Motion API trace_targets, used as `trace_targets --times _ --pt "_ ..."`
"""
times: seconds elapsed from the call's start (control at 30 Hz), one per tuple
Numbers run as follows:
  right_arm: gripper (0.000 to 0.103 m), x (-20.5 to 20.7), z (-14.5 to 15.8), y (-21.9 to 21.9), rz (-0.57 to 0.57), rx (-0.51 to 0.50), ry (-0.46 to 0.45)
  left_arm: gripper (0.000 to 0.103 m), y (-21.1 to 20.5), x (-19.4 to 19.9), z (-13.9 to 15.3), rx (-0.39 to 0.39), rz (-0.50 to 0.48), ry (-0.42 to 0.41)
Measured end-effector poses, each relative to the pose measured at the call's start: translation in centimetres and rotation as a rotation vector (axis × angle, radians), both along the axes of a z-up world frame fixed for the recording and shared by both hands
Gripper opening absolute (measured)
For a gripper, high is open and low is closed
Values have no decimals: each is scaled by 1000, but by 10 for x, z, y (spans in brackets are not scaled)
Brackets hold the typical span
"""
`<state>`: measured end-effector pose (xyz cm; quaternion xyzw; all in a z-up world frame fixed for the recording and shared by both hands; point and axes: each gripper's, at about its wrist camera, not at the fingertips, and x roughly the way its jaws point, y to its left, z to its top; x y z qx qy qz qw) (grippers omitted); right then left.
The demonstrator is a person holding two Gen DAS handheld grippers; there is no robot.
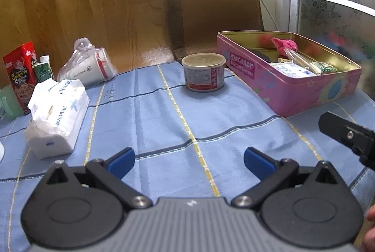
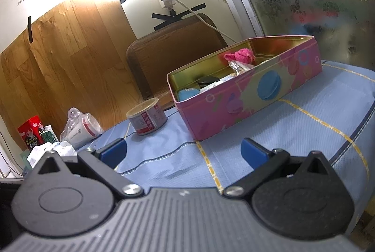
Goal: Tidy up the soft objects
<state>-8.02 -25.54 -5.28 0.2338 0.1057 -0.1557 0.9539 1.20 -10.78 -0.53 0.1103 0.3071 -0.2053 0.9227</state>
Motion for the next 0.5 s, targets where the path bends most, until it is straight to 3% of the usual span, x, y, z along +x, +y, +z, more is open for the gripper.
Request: trace_targets --times 0.3,0.5 --pt "103 0 0 0 -1 -2 -7 103 5 3 0 20 17 -16" --pt "103 -1 0 0 -1 -4 -14 103 9 3 7 -14 38 -40"
